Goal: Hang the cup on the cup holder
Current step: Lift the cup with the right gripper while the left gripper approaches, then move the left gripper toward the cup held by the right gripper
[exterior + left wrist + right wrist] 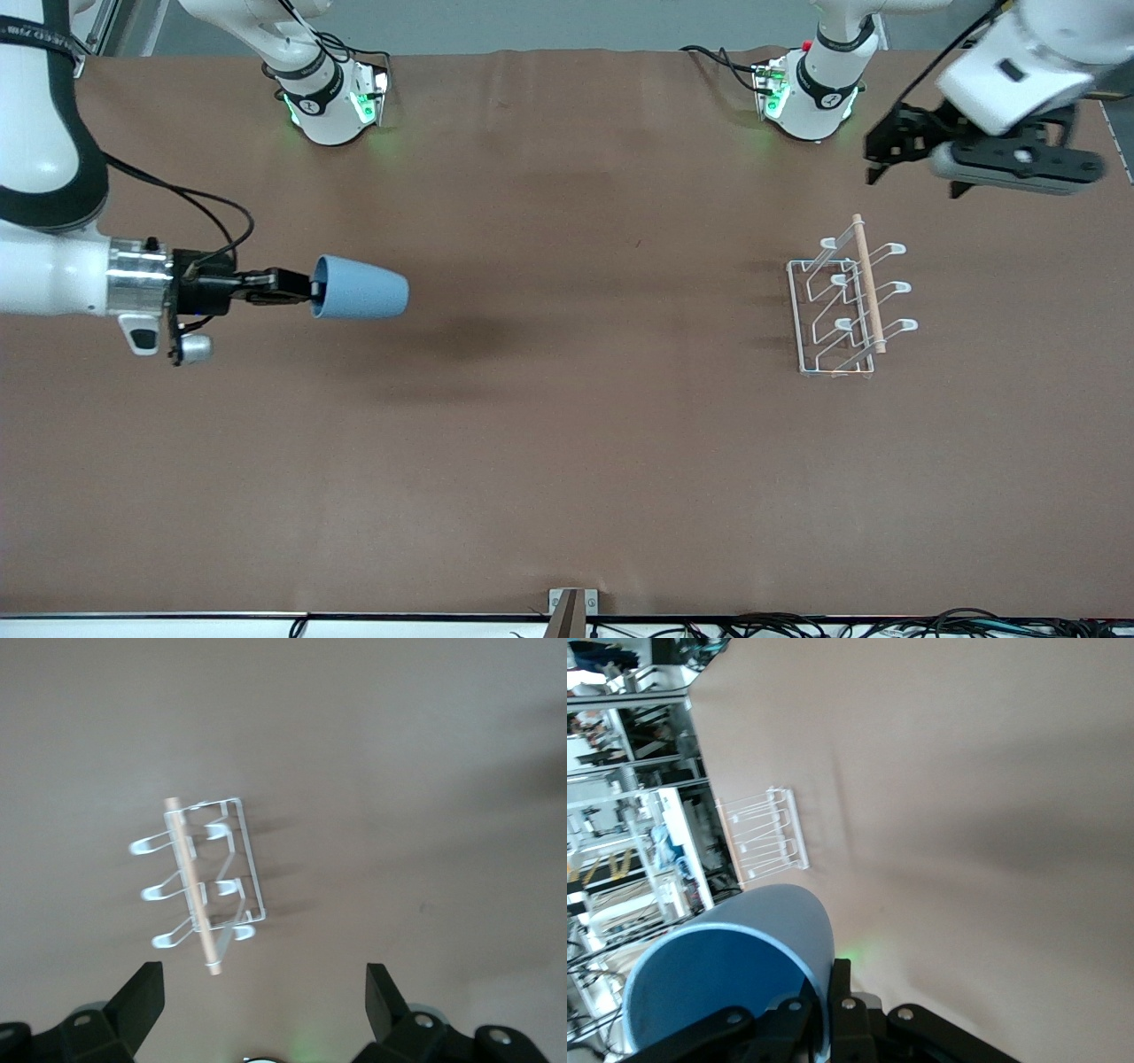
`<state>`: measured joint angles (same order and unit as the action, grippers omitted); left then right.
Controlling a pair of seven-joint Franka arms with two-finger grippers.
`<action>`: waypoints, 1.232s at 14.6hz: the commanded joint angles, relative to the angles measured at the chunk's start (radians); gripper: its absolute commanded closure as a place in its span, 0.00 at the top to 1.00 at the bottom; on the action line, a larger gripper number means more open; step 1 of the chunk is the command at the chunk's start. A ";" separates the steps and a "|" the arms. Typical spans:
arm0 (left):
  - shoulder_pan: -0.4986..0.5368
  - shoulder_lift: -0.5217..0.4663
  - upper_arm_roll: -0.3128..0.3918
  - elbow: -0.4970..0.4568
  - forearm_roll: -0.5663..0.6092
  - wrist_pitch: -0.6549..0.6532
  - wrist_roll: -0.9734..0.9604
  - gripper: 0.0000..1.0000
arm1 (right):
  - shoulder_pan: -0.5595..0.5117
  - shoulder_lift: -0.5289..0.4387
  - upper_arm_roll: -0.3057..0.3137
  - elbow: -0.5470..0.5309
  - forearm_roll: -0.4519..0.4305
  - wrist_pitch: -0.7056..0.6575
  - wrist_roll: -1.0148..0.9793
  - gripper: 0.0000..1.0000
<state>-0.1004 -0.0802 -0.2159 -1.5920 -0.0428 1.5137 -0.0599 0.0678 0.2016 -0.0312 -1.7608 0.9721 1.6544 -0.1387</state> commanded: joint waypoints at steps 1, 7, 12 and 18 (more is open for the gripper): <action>-0.031 0.042 -0.037 0.075 -0.028 0.023 0.009 1.00 | 0.013 -0.039 -0.007 -0.051 0.127 -0.033 0.008 0.01; -0.126 0.120 -0.164 0.165 -0.051 0.162 0.006 1.00 | 0.049 -0.027 -0.007 -0.048 0.293 -0.116 -0.005 0.00; -0.243 0.175 -0.183 0.167 -0.051 0.391 -0.011 1.00 | 0.058 -0.014 -0.007 -0.048 0.350 -0.215 -0.047 0.00; -0.350 0.244 -0.183 0.169 -0.046 0.598 0.000 1.00 | 0.095 0.018 -0.007 -0.039 0.352 -0.229 -0.079 0.00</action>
<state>-0.4300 0.1384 -0.4004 -1.4545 -0.0887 2.0879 -0.0732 0.1505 0.2220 -0.0314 -1.7885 1.2938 1.4310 -0.2026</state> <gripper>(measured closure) 0.000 0.952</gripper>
